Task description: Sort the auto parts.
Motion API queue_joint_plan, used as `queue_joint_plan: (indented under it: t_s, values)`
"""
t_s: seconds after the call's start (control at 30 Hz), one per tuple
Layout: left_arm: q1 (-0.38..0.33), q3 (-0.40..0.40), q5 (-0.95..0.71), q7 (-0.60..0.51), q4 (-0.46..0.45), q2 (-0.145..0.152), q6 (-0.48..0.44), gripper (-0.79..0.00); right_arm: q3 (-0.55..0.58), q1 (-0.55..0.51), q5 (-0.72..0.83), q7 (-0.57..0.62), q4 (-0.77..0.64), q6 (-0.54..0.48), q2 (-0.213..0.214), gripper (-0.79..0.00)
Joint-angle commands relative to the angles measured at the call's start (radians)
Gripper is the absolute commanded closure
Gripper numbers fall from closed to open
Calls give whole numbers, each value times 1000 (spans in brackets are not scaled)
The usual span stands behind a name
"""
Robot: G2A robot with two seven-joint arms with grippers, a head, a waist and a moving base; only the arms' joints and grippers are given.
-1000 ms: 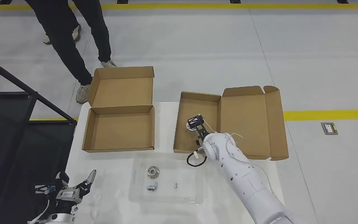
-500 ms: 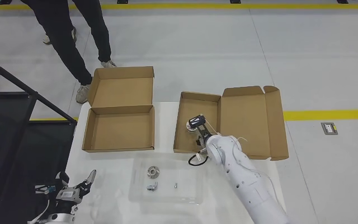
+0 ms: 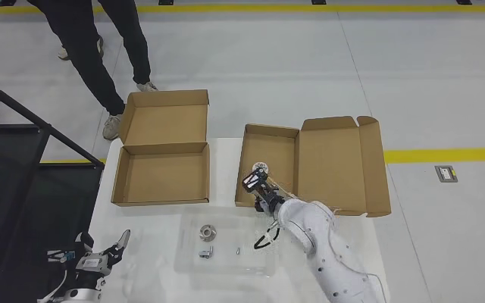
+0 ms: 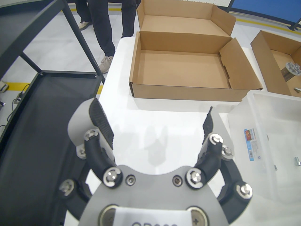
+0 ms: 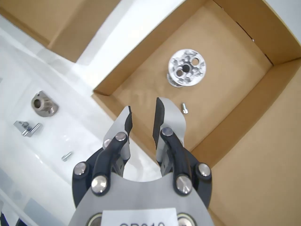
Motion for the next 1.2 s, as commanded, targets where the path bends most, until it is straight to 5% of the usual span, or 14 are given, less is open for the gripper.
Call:
queue_joint_plan:
  t_s: [0.0,0.37,0.4,0.43,1.17]
  values:
    - [0,0,0,0,0,0,0,-785,-7,-35,-2,-3,-56,-70,7,-271]
    - [0,0,0,0,0,0,0,-785,-52,-155,-64,22,-203,-321,38,-400]
    - [0,0,0,0,0,0,0,-785,-62,-162,-71,28,-212,-328,39,-690]
    - [0,0,0,0,0,0,0,-785,-64,-164,-75,30,-214,-326,40,-785]
    - [0,0,0,0,0,0,0,-785,-99,-172,-63,-2,-185,-278,35,-785]
